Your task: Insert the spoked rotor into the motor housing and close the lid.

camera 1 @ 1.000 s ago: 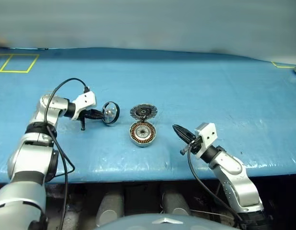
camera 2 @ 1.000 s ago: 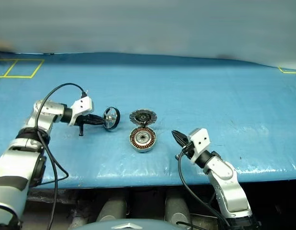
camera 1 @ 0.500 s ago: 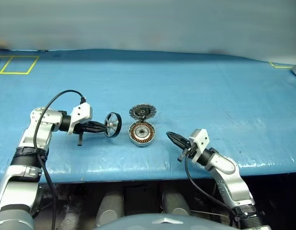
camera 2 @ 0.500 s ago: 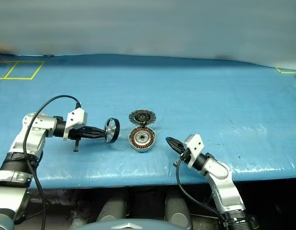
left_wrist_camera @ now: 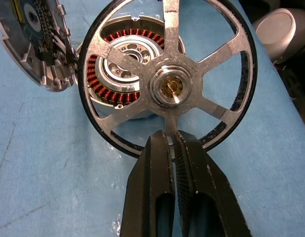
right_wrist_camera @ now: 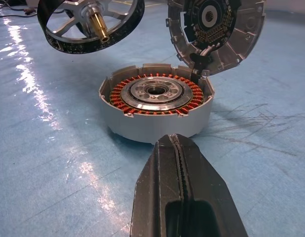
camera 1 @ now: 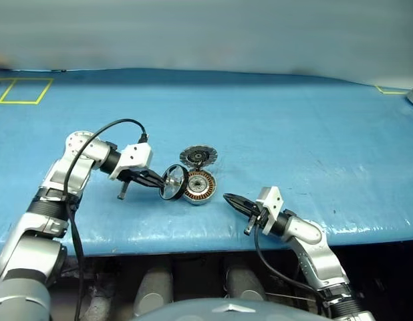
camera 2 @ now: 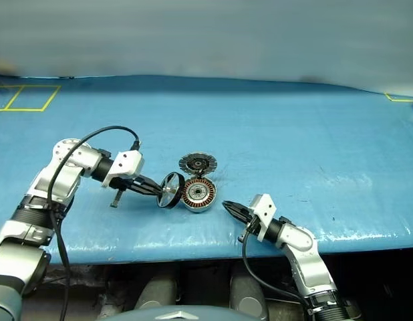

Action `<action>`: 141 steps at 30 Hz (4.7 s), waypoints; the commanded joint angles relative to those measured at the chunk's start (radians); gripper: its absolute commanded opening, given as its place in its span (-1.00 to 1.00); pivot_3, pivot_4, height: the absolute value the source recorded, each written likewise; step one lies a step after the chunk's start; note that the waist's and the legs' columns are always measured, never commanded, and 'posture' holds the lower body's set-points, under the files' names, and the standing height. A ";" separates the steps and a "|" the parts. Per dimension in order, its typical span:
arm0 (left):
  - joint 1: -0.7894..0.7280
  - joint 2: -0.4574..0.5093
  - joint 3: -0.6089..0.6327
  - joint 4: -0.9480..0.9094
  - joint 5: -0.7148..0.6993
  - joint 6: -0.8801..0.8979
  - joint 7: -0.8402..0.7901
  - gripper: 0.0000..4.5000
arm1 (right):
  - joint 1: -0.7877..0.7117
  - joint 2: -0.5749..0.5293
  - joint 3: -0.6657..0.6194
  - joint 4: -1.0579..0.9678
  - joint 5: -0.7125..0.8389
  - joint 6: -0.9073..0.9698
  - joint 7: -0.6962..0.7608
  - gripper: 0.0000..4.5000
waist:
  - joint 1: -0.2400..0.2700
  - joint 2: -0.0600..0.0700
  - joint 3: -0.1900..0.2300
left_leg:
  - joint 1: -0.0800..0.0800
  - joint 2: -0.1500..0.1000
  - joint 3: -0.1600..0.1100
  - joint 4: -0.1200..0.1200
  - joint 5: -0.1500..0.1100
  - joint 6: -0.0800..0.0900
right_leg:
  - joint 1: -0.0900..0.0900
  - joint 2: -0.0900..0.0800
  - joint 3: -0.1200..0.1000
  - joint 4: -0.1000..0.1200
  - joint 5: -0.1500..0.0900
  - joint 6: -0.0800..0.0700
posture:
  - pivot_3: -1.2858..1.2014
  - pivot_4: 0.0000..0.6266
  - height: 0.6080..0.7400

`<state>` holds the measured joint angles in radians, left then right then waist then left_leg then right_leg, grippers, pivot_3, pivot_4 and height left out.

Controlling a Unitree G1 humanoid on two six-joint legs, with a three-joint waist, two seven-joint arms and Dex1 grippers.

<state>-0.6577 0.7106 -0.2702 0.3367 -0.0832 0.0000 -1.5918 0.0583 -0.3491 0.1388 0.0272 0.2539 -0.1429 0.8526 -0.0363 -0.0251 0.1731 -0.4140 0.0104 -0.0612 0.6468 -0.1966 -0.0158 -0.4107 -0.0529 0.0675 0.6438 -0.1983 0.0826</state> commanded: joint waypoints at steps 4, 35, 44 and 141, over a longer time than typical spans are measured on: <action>-0.092 -0.034 -0.049 0.073 0.037 -0.078 -0.017 -0.98 | -0.004 0.003 0.012 0.004 -0.016 -0.048 0.002 -1.00 | -0.001 0.000 0.000 | 0.000 0.000 0.000 0.000 0.000 0.000 | 0.000 0.000 0.000 0.000 0.000 0.000 | 0.03 -0.52 1.00; -0.272 -0.181 -0.165 0.356 0.187 -0.360 0.065 -0.98 | 0.020 0.008 0.001 0.028 -0.045 -0.100 -0.048 -1.00 | -0.001 0.000 0.000 | -0.001 0.000 0.000 0.000 0.000 0.000 | -0.001 0.000 0.001 -0.001 0.000 0.000 | 0.03 -0.52 1.00; -0.289 -0.190 -0.163 0.370 0.191 -0.340 0.054 -0.98 | 0.010 0.009 0.002 0.034 -0.049 -0.100 -0.054 -1.00 | -0.001 0.000 0.000 | -0.001 0.000 0.000 0.000 0.000 0.000 | -0.001 0.000 0.001 -0.001 0.000 0.000 | 0.03 -0.52 1.00; 0.574 -0.246 0.200 -0.140 -0.217 -0.166 0.494 -0.67 | -0.345 0.148 0.136 -0.026 -0.076 0.334 -0.127 -1.00 | -0.002 0.003 0.001 | -0.001 0.001 0.001 -0.008 0.000 -0.001 | -0.005 -0.001 0.000 -0.002 -0.001 -0.002 | 0.03 -0.52 1.00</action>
<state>-0.0874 0.4660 -0.0848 0.2319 -0.2870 -0.1590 -1.1031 -0.2691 -0.2080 0.2739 0.0215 0.1690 0.1993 0.7226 -0.0385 -0.0221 0.1741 -0.4146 0.0112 -0.0604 0.6386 -0.1970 -0.0165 -0.4154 -0.0535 0.0675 0.6412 -0.1995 0.0806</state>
